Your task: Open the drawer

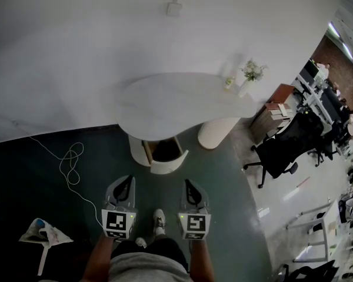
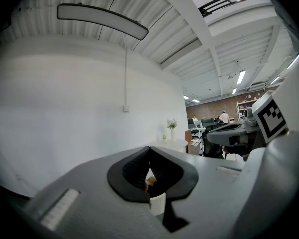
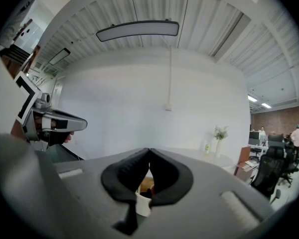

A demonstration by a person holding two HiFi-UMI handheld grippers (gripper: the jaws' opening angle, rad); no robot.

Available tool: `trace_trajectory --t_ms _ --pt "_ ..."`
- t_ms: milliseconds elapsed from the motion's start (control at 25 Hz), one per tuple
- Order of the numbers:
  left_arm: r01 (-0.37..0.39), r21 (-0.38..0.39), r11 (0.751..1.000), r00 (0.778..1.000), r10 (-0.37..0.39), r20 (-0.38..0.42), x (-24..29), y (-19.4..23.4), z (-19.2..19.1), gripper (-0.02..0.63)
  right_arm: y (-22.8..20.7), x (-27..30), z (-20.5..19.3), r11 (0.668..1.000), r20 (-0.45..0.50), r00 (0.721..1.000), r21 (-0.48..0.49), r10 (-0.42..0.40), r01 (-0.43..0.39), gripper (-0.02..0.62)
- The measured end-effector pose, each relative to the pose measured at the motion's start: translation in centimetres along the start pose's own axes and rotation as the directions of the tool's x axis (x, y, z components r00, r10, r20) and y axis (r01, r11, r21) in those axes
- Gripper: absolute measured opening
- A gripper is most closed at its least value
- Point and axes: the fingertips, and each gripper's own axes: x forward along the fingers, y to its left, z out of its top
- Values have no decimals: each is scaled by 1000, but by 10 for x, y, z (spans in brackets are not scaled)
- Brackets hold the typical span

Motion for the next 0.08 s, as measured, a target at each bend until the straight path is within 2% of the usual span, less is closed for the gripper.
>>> trace_trajectory --t_ms 80 --pt "0 2 1000 1000 0 0 1 0 0 9 0 1 0 1000 1 1000 0 4 -4 5"
